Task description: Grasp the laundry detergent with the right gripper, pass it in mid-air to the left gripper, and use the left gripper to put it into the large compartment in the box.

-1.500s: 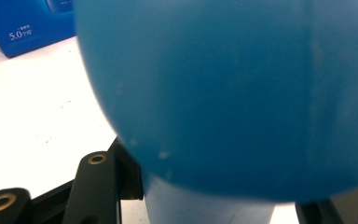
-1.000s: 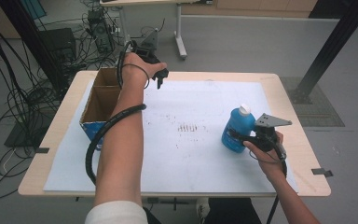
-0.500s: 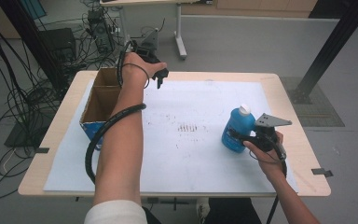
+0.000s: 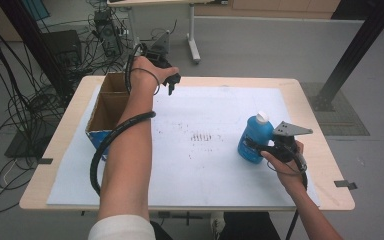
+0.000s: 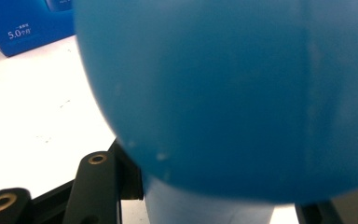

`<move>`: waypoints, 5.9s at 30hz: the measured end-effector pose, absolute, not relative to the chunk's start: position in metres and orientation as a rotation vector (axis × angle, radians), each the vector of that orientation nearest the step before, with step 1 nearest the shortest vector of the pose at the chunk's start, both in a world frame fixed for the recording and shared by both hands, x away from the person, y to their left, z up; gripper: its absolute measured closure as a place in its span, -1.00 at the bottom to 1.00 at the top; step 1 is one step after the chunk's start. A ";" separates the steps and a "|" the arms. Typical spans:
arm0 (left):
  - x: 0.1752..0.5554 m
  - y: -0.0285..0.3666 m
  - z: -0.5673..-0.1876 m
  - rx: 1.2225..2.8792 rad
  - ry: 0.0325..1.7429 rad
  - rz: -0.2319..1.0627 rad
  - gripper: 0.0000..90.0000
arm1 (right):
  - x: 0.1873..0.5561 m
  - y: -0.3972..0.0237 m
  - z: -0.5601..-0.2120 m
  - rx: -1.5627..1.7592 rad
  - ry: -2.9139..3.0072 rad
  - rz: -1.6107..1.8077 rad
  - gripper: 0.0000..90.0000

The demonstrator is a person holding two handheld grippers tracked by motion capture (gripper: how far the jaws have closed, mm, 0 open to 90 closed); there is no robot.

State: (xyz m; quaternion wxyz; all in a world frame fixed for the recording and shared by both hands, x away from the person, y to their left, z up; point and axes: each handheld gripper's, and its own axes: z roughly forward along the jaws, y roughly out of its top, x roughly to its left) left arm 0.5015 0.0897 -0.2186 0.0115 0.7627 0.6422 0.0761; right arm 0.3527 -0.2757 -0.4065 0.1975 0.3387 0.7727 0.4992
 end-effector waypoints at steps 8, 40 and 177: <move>0.503 0.088 -0.217 2.379 2.001 0.236 -0.86 | 0.353 -0.276 -0.407 0.951 2.159 1.403 0.00; 0.486 0.077 -0.203 2.593 1.687 0.196 -0.86 | 0.360 -0.272 -0.385 0.978 2.272 1.368 -0.01; 0.398 0.039 -0.173 3.098 0.326 0.026 -0.88 | 0.400 -0.074 -0.296 0.150 2.643 1.737 -0.03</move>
